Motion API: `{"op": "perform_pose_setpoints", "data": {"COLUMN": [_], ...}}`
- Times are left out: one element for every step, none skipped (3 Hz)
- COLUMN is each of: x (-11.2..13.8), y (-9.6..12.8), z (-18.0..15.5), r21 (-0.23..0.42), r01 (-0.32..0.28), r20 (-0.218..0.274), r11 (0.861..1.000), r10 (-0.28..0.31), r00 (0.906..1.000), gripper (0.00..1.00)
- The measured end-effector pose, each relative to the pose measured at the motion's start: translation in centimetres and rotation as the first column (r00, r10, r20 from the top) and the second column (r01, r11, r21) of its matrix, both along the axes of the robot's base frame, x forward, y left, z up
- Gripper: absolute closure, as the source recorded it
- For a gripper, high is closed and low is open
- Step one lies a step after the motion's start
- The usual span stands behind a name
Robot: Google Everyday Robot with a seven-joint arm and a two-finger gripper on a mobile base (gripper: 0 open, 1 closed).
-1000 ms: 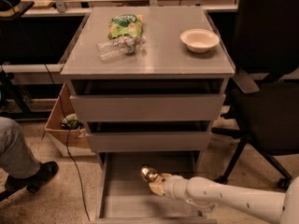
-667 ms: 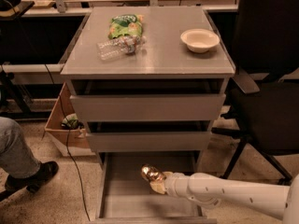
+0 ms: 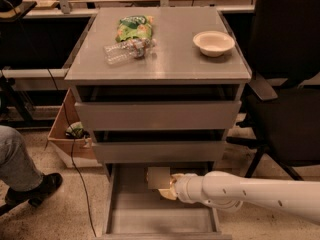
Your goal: Pick orange can from bottom drawer and place on counter
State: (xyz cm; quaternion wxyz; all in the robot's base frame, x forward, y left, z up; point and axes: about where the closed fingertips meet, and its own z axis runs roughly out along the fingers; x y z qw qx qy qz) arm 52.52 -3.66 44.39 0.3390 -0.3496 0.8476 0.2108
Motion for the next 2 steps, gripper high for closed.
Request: {"op": "perform_pose_setpoints", "data": {"x": [0.3, 0.7], "y": [0.0, -0.1], "z": [4.9, 13.2], "r21": [-0.033, -0.061], "r01": [-0.007, -0.011], "r20": [0.052, 0.138], "r11": [0.999, 0.998], "r10": [0.009, 0.019], "r00": [0.9986, 0.9903], "gripper": [1.00, 1.00]}}
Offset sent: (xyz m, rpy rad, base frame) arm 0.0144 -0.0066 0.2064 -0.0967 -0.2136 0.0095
